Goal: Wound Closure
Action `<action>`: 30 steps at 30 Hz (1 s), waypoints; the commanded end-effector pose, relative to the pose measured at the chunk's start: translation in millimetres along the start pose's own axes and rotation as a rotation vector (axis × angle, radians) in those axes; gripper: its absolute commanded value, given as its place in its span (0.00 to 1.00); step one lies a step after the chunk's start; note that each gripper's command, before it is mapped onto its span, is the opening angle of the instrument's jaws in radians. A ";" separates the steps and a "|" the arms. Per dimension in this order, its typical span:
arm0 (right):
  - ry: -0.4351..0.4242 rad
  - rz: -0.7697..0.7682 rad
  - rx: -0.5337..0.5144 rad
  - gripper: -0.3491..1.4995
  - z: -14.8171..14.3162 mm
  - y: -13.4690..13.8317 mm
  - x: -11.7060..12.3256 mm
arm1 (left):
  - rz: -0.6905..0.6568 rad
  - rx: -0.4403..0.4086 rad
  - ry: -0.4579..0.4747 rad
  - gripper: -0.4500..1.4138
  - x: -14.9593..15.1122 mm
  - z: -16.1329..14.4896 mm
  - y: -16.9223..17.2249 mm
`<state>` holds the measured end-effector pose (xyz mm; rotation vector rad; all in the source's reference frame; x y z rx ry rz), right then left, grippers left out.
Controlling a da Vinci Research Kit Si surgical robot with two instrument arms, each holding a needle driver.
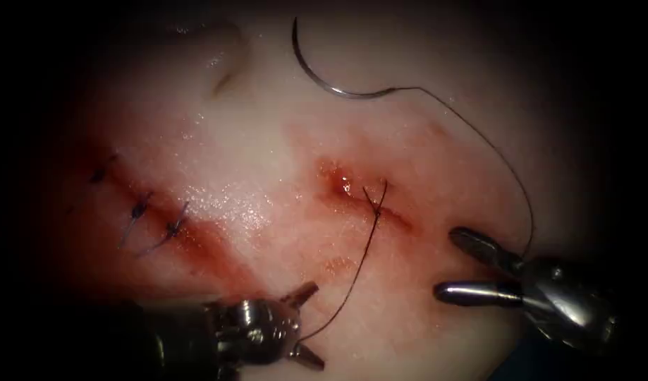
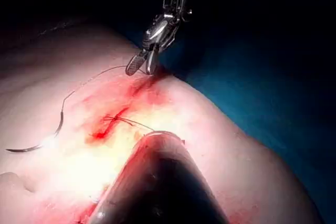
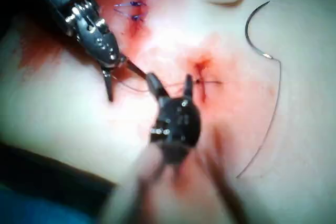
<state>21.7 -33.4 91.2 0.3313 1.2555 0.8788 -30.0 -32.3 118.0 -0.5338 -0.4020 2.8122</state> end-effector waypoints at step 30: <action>-0.132 -0.456 -0.046 0.77 6.9 1.0 -0.7 | 0.055 0.093 0.054 0.00 3.0 -4.5 -3.4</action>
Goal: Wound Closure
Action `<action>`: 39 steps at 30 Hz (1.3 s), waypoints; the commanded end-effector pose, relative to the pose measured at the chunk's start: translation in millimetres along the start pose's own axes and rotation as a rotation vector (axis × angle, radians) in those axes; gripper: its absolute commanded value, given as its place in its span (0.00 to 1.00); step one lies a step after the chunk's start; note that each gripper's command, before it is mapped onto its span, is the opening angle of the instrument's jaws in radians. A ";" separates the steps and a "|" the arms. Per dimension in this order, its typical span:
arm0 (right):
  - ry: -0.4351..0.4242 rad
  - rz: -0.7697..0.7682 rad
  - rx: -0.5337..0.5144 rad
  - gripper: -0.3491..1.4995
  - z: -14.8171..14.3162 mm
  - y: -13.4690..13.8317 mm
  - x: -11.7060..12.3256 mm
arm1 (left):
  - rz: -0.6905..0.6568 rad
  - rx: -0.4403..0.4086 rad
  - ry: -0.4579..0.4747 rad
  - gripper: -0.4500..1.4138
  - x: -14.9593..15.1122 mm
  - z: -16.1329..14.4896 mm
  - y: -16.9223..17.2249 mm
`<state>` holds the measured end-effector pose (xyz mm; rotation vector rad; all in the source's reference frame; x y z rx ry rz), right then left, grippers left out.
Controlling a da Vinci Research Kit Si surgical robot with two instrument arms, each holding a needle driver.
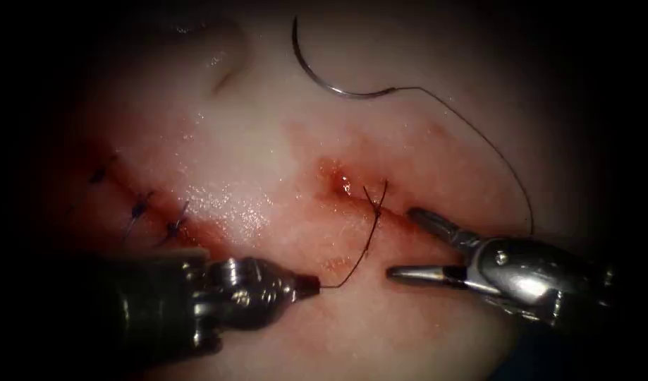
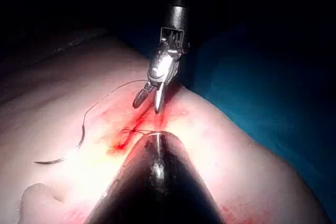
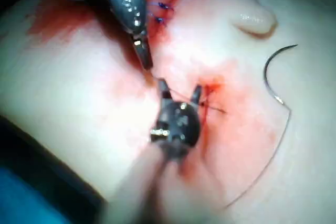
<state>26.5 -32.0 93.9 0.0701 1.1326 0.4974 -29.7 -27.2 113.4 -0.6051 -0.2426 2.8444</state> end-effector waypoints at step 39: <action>-0.084 -0.180 -0.044 0.78 8.1 -0.1 -2.6 | -0.017 0.003 0.025 0.00 1.9 -1.6 -1.1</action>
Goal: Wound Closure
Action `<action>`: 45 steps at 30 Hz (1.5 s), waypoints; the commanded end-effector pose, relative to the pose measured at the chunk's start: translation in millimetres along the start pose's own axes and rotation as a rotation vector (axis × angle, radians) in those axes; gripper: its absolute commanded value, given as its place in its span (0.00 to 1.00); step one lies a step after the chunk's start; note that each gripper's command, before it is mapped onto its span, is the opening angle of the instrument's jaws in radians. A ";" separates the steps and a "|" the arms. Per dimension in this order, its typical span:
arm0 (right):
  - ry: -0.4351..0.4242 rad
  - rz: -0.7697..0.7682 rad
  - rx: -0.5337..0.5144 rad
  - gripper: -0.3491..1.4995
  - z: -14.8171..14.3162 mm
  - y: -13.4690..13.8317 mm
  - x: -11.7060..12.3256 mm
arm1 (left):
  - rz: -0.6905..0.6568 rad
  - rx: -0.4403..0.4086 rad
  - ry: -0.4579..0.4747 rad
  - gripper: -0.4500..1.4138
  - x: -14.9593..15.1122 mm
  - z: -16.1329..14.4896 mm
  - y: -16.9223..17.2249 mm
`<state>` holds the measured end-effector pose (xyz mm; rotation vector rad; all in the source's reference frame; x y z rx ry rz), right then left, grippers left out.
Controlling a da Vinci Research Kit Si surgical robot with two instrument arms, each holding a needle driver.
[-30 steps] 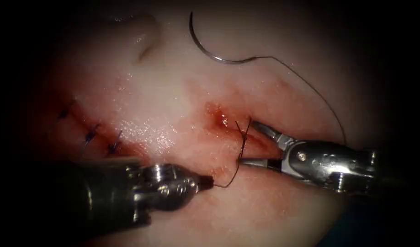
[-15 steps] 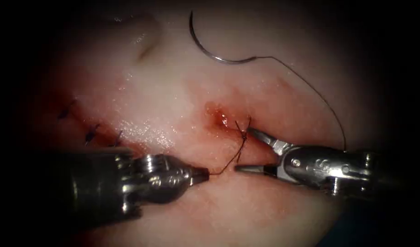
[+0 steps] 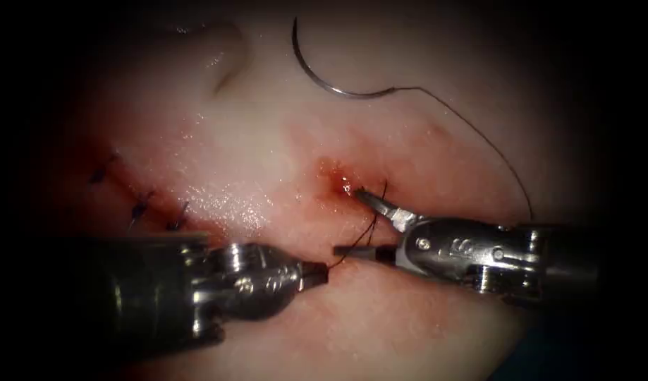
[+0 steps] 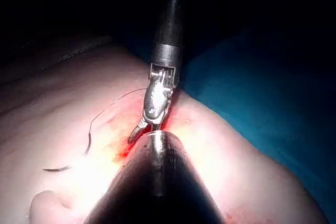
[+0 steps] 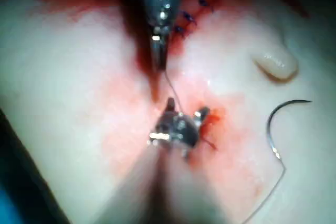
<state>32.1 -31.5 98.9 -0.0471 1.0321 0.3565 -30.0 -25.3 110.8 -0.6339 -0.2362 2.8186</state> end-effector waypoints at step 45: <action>0.010 -0.011 0.002 0.45 4.3 -0.3 -1.4 | 0.000 0.002 0.001 0.00 0.6 0.8 0.3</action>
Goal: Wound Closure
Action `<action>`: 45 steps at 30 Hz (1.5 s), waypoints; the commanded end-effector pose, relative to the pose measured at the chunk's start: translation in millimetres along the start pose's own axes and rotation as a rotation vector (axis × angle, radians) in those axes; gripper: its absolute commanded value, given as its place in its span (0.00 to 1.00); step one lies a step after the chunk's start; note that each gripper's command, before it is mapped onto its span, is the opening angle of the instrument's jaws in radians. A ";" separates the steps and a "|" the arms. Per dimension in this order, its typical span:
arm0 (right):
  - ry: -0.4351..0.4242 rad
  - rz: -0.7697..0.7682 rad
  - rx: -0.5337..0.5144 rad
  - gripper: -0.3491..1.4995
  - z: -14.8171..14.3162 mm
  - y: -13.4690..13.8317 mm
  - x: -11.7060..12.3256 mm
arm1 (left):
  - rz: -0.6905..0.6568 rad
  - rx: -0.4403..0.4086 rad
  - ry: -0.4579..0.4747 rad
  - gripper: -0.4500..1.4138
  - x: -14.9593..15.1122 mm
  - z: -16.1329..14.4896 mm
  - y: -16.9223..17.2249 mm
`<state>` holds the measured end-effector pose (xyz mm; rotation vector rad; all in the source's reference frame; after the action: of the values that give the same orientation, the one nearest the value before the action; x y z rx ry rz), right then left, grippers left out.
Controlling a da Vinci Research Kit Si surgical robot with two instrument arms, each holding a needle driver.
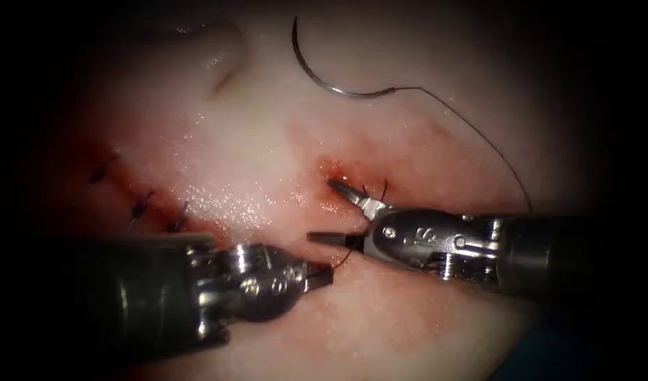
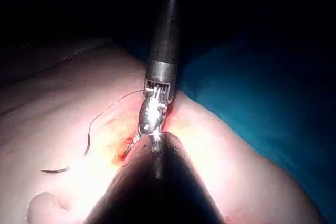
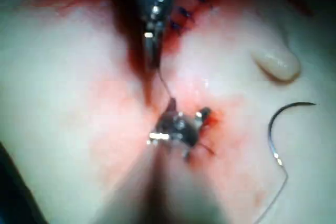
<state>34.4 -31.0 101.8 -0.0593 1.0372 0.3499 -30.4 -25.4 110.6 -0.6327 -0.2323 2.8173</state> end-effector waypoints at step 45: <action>0.064 0.166 -0.067 0.86 -13.2 5.5 2.7 | -0.035 -0.032 0.258 0.58 -0.8 2.1 -6.3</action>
<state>22.4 -27.6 92.8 -0.0447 1.0995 0.5405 -28.7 -19.4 113.7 -1.0503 -0.2361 2.6394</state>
